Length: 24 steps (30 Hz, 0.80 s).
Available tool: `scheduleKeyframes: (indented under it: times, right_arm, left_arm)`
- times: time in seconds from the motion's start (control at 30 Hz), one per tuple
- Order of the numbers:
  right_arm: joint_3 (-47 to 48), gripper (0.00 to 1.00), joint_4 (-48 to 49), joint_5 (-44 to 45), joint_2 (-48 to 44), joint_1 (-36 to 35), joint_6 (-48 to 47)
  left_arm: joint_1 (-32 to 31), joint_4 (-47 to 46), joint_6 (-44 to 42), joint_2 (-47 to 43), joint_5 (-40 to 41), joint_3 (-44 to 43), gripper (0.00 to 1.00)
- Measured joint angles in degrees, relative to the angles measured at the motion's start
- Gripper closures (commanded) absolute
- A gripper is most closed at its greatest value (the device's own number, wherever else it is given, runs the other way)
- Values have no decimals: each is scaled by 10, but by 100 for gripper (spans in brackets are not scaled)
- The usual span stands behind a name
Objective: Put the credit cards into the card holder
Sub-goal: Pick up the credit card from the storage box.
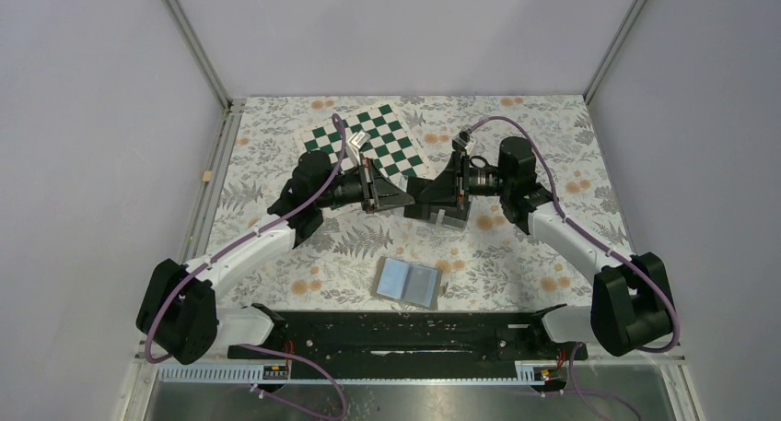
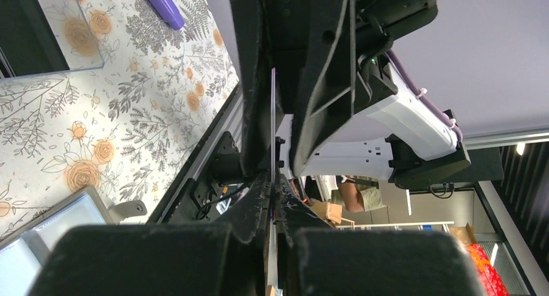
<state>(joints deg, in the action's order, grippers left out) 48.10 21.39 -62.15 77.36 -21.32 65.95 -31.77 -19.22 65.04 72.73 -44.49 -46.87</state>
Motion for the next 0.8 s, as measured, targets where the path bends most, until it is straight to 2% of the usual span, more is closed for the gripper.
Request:
scheduleKeyframes:
  times: [0.3, 0.4, 0.53, 0.57, 0.67, 0.8]
  right_arm:
    - [-10, 62, 19, -14, -20, 10, 19]
    - [-10, 66, 6, -19, -24, 10, 14]
    - [-10, 89, -21, -20, -32, 11, -3]
    - [-10, 91, -26, -20, -33, 11, -6]
    - [-11, 90, -27, -22, -34, 11, -8]
    - [-18, 79, -6, -23, -35, 9, 3]
  left_arm:
    - [-1, -10, 7, -4, -4, 9, 100]
    - [-1, -10, 9, -4, -4, 9, 100]
    - [-1, -10, 11, -4, -6, 9, 100]
    - [-1, -12, 11, -4, -7, 9, 100]
    - [-1, -13, 13, -6, -8, 11, 100]
    - [-2, -15, 16, -7, -8, 13, 100]
